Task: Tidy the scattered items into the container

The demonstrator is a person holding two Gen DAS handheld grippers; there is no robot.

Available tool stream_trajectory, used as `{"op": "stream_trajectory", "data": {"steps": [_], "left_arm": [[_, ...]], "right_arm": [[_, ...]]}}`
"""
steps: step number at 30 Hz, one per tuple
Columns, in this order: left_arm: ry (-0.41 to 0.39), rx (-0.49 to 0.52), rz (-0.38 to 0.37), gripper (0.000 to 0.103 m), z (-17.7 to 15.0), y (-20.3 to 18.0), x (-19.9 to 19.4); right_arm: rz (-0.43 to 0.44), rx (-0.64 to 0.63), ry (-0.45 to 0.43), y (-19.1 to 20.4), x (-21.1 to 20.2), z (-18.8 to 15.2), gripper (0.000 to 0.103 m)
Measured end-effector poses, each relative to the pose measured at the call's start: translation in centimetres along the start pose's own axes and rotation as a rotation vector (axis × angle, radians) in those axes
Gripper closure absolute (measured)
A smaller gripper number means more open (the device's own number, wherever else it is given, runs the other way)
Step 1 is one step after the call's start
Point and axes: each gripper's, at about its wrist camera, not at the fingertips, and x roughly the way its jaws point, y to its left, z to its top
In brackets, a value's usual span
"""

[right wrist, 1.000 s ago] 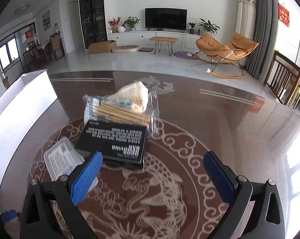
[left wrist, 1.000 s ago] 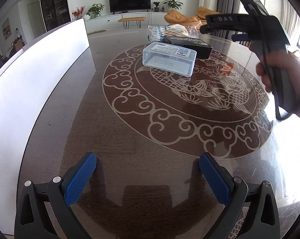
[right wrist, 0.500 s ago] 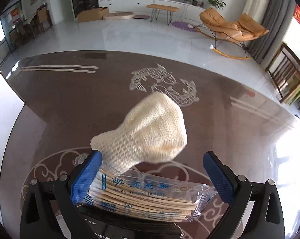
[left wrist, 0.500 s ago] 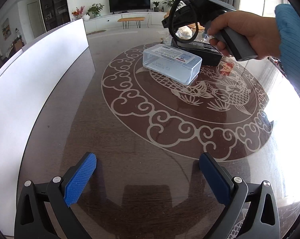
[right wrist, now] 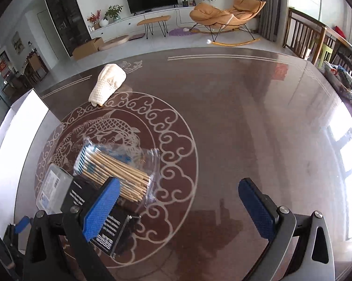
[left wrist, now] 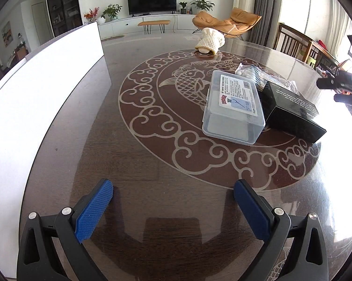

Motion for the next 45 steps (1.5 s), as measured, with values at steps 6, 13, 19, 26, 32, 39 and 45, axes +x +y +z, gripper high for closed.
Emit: {"op": "stream_trajectory", "data": {"steps": [6, 13, 19, 26, 32, 39, 45], "left_arm": [[0.0, -0.001, -0.002, 0.0, 0.0, 0.0, 0.0], [0.0, -0.001, -0.002, 0.0, 0.0, 0.0, 0.0], [0.0, -0.001, -0.002, 0.0, 0.0, 0.0, 0.0], [0.0, -0.001, -0.002, 0.0, 0.0, 0.0, 0.1], [0.0, -0.001, -0.002, 0.0, 0.0, 0.0, 0.0], [0.0, -0.001, -0.002, 0.0, 0.0, 0.0, 0.0], [0.0, -0.001, -0.002, 0.0, 0.0, 0.0, 0.0]], "right_arm": [[-0.008, 0.062, -0.051, -2.9, 1.7, -1.8, 0.002], [0.071, 0.01, -0.076, -0.2, 2.5, -0.9, 0.002], [0.021, -0.052, -0.135, 0.9, 0.4, -1.7, 0.002], [0.055, -0.209, -0.189, 3.5, -2.2, -3.0, 0.002], [0.133, -0.279, -0.192, 7.8, -1.7, -2.5, 0.002], [0.145, -0.295, -0.163, 9.6, -0.1, -3.8, 0.002], [0.176, -0.284, -0.148, 10.3, 0.1, -3.6, 0.002]]}}
